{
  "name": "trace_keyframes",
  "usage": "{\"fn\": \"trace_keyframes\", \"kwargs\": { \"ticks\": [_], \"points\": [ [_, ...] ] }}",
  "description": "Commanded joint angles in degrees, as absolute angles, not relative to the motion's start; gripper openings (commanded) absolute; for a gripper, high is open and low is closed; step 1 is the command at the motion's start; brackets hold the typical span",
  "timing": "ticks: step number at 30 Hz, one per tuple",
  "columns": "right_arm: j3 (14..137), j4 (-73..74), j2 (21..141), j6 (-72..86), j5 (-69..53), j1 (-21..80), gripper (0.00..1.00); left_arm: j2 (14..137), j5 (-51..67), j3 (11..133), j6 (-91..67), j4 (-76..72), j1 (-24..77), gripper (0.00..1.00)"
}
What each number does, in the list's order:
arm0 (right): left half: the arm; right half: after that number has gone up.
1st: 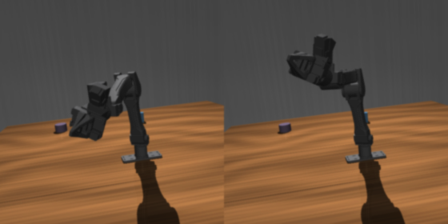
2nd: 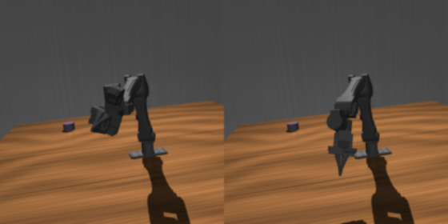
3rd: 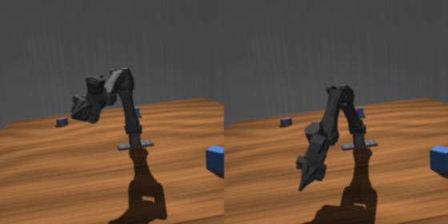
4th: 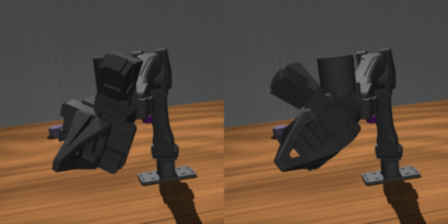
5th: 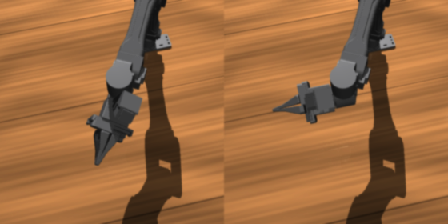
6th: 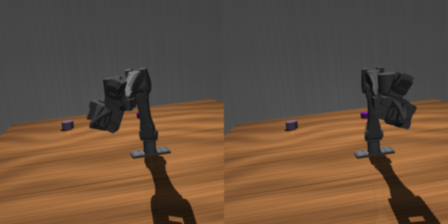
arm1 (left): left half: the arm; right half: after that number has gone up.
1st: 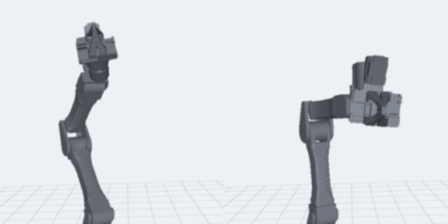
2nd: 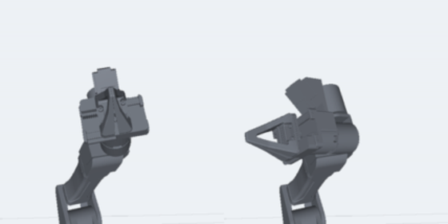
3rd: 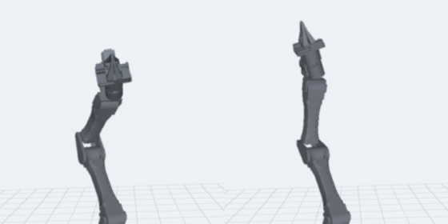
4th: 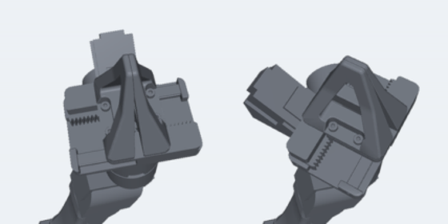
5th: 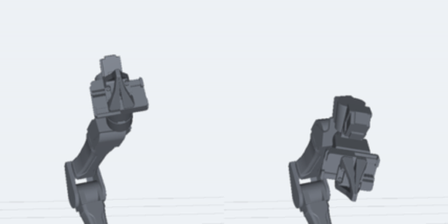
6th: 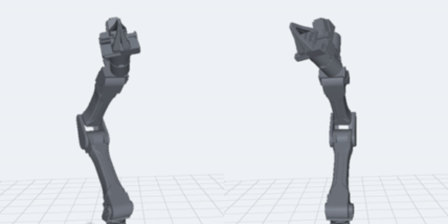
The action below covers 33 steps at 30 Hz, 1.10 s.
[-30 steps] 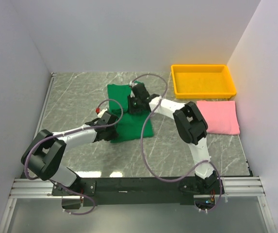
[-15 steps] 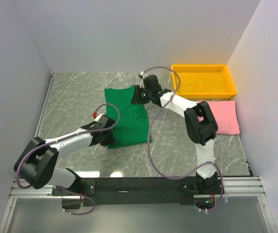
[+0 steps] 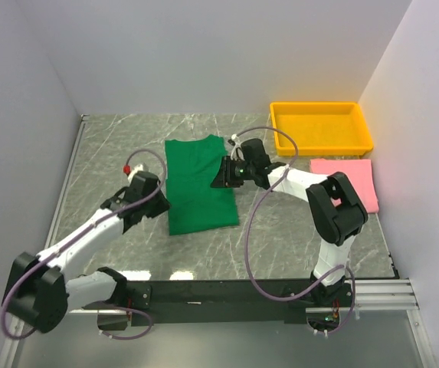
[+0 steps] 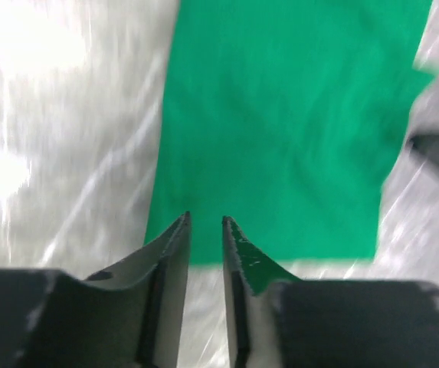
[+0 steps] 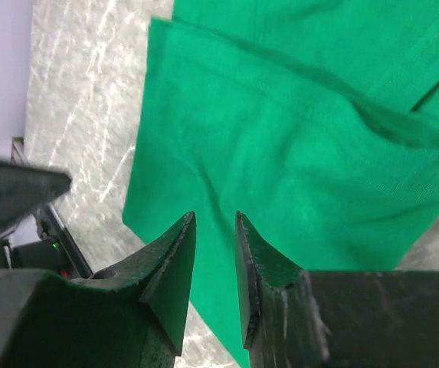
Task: Fold and stack the t-shirts
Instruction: Fold the tshirt
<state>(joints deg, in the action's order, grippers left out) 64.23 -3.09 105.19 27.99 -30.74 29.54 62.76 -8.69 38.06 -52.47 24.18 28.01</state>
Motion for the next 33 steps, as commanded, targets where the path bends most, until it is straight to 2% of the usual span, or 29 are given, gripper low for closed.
{"fn": "trace_keyframes", "kwargs": {
  "ticks": [1,5,9,13,17,21,24,25,28,33],
  "points": [
    [67.5,-7.4,107.1,28.8,-34.0,28.0,0.34,70.2,-5.4,43.9,-49.1,12.8,24.0,0.27],
    [71.5,-6.8,113.1,28.9,-35.5,26.0,0.34,81.6,-4.4,48.8,-50.4,8.4,22.2,0.16],
    [74.8,-7.7,120.2,30.3,-38.6,23.3,0.34,93.0,-3.9,51.3,-51.5,5.0,20.4,0.12],
    [77.1,-8.5,124.0,31.5,-39.0,20.7,0.34,98.5,-1.9,51.2,-52.5,3.6,17.3,0.04],
    [77.1,-10.0,125.3,33.5,-40.2,18.6,0.34,98.6,-3.8,49.5,-52.5,3.6,16.7,0.04],
    [74.5,-11.3,121.5,34.6,-41.7,17.6,0.34,94.9,-4.9,49.1,-51.9,6.1,16.6,0.08],
    [69.4,-14.0,115.2,36.1,-44.0,18.0,0.34,89.7,-5.3,48.9,-51.5,9.0,16.9,0.18],
    [67.8,-16.0,113.6,37.5,-44.6,18.5,0.34,88.3,-5.0,49.0,-51.4,9.8,17.0,0.25],
    [62.0,-18.4,107.3,39.5,-46.8,20.2,0.36,82.3,-3.8,48.1,-51.2,12.4,18.5,0.34],
    [53.6,-21.5,101.1,41.7,-49.7,26.4,0.37,73.8,-0.7,41.9,-52.4,11.7,23.7,0.37]
  ]
}}
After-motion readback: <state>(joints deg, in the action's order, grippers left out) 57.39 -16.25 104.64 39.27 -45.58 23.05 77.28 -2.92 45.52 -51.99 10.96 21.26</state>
